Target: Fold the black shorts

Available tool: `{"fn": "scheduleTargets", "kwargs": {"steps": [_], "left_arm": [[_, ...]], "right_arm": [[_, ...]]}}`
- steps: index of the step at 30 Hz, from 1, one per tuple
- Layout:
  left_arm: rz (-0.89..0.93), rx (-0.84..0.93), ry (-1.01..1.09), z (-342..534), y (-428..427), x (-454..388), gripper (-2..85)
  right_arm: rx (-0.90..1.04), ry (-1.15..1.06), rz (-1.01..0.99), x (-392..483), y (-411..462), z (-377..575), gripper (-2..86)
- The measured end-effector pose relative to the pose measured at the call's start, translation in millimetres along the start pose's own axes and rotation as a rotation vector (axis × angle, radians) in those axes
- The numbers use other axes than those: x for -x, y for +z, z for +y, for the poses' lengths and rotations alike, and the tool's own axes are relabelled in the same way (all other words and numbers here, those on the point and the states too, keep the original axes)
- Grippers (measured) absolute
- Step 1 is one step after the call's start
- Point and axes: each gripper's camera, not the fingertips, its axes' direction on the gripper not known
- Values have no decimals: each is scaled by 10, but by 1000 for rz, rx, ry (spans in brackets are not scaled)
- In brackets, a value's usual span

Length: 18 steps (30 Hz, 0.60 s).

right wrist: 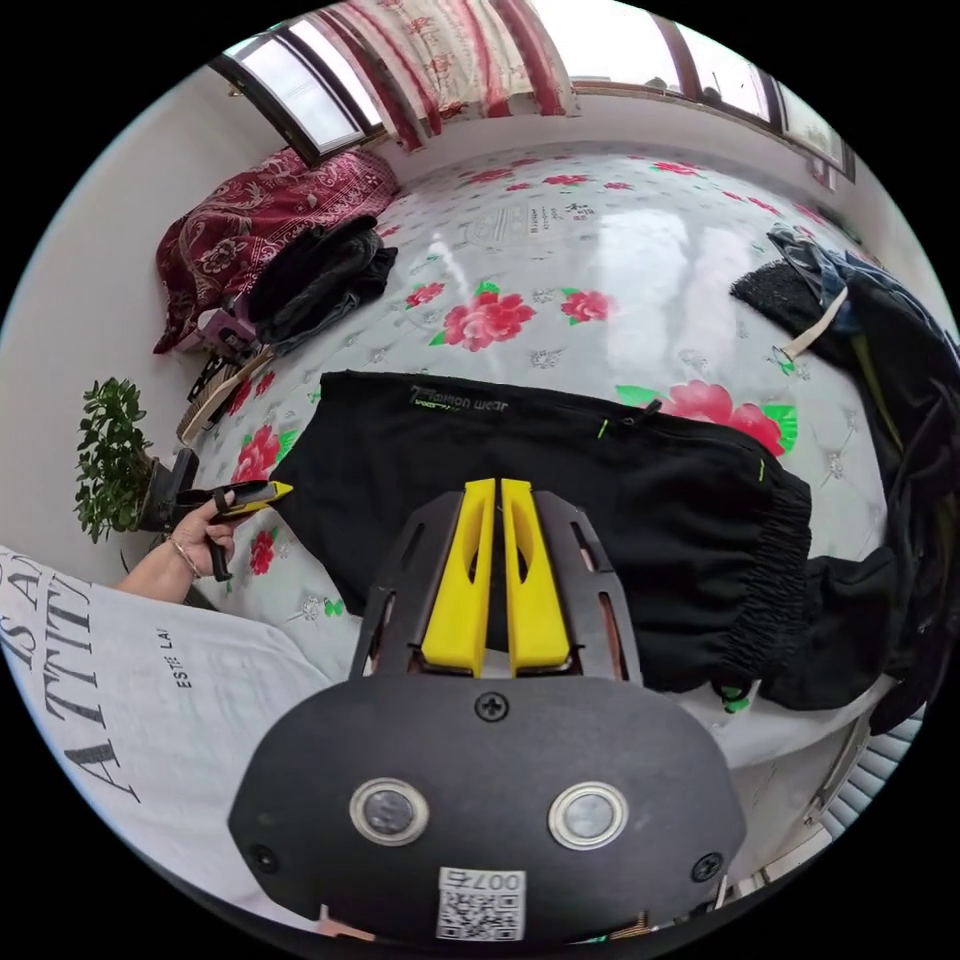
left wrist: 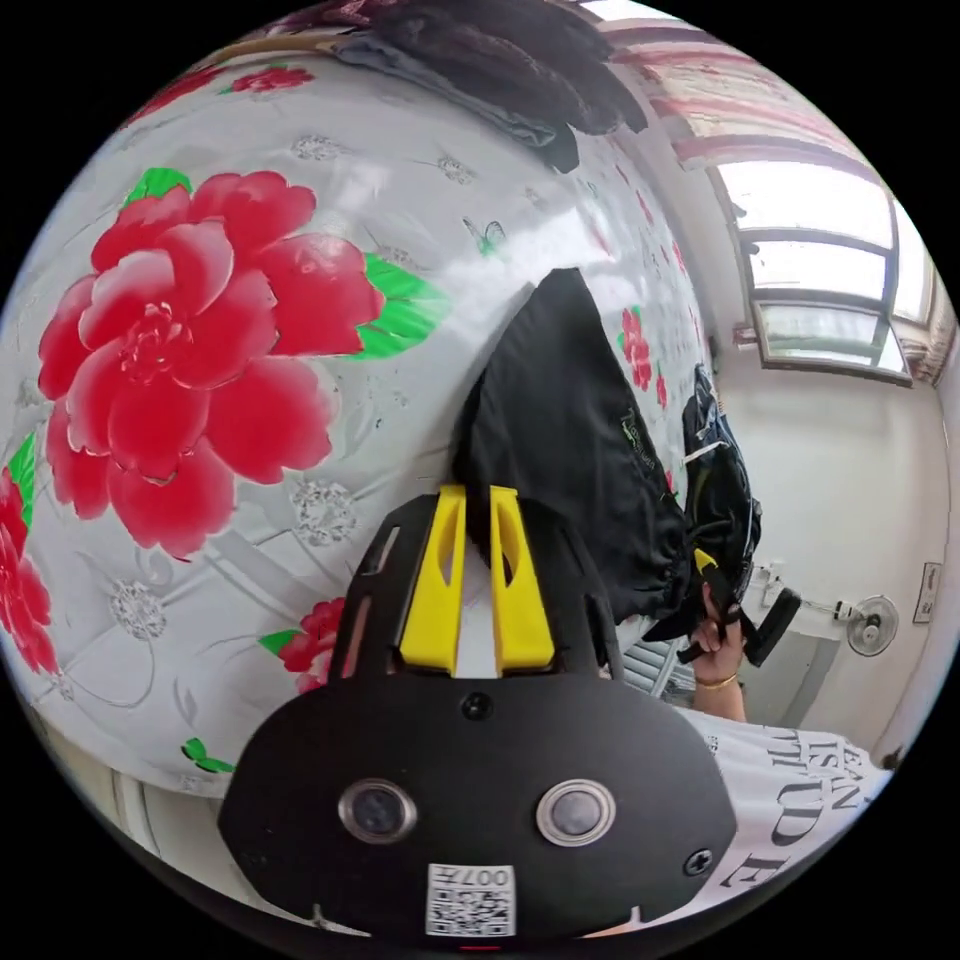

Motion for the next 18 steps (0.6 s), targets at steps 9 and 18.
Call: {"fn": "scheduleTargets", "kwargs": {"steps": [9, 18], "left_arm": [[173, -153, 394, 71, -210, -1329, -6], [309, 194, 1210, 783, 1103, -4410, 16]], "right_arm": [[-110, 162, 36, -792, -419, 1102, -2], [-253, 448, 93, -1833, -768, 2427, 1]]}}
